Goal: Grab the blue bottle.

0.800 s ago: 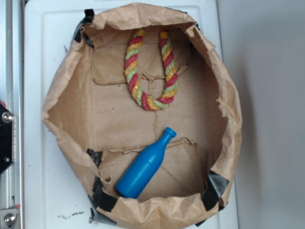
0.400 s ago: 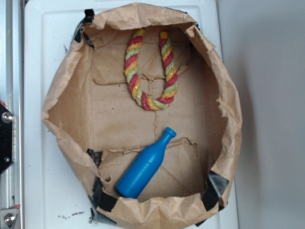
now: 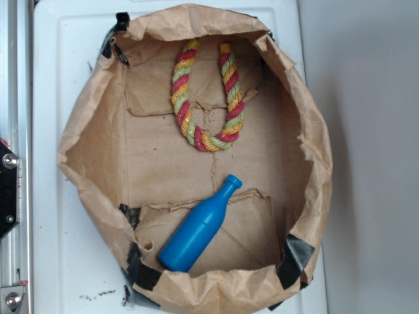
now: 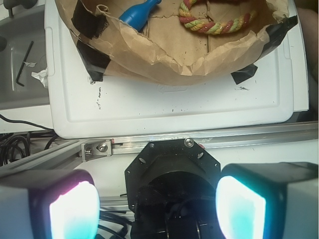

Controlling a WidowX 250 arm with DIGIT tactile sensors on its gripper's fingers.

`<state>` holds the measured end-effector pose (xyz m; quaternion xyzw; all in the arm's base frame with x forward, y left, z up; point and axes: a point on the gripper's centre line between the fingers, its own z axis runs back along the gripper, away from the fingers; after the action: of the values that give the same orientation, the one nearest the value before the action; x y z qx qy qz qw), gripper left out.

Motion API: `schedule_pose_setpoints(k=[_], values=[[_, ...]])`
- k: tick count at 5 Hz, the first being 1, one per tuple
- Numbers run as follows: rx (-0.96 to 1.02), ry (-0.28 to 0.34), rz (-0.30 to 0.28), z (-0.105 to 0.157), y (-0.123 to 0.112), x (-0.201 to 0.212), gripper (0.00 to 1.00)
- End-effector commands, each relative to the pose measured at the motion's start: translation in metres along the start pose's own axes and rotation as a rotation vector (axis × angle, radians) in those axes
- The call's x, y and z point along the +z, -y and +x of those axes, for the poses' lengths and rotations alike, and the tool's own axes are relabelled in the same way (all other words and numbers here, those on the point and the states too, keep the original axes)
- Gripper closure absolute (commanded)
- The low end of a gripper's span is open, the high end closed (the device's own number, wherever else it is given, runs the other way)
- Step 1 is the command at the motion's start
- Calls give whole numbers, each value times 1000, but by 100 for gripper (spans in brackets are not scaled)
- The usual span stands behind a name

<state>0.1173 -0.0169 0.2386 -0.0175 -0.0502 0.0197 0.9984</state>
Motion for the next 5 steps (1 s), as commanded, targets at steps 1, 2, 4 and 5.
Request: schedule_pose_setpoints(k=[1, 2, 4, 5], values=[[-29, 97, -49, 9, 6, -5, 0], [59, 164, -100, 55, 29, -24, 0], [403, 273, -74, 122, 6, -52, 0], [656, 325, -80, 126, -25, -65, 0]])
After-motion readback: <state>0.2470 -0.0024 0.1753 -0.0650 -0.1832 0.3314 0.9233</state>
